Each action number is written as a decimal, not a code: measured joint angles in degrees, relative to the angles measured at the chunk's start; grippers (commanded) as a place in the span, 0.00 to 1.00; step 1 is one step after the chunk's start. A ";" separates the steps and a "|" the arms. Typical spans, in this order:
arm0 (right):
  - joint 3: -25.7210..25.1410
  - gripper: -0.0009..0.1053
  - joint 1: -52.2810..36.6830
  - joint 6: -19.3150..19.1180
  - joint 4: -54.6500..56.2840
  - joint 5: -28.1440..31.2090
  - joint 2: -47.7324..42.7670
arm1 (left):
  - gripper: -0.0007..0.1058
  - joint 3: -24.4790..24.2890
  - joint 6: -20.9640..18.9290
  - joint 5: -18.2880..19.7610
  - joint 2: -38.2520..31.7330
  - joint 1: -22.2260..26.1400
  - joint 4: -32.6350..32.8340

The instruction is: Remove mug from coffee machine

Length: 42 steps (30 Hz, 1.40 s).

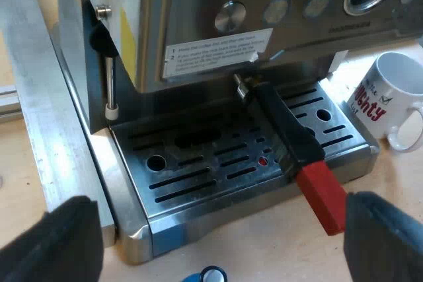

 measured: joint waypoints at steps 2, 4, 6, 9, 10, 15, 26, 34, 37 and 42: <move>0.31 0.57 -2.34 -0.45 -0.21 1.11 -0.80 | 0.72 0.00 -0.03 -0.17 0.00 0.00 0.00; 0.52 0.57 -5.38 -2.25 -0.45 2.40 -1.89 | 0.72 0.00 -0.03 -1.86 0.00 0.00 0.00; 0.86 0.57 -7.37 -4.03 -0.44 2.44 -3.13 | 0.72 0.00 -0.03 -3.25 0.00 0.00 0.00; 1.60 0.57 -8.41 -5.62 -0.62 3.00 -5.51 | 0.72 0.00 -0.03 -4.31 0.00 0.00 0.00; 1.82 0.57 -8.41 -5.73 -0.84 2.98 -6.85 | 0.72 0.00 -0.03 -4.72 -0.44 0.00 0.00; 2.34 0.57 -8.31 -8.02 -1.34 2.98 -12.96 | 0.72 0.00 -0.03 -6.92 -5.60 0.00 0.00; 2.34 0.57 -2.66 -12.42 -1.33 0.62 -28.00 | 0.72 -0.27 -0.03 -8.07 -19.87 0.00 0.86; 3.17 0.57 -2.16 -12.91 1.31 -1.04 -39.56 | 0.72 -0.48 2.44 -8.24 -27.02 0.00 6.98; 3.67 0.57 -2.16 -12.91 1.47 -1.82 -41.20 | 0.72 -0.45 2.57 -8.24 -27.20 0.00 8.70; 8.14 0.57 -2.16 -12.91 1.32 -2.86 -48.20 | 0.72 -0.69 2.98 -8.29 -27.20 0.00 12.81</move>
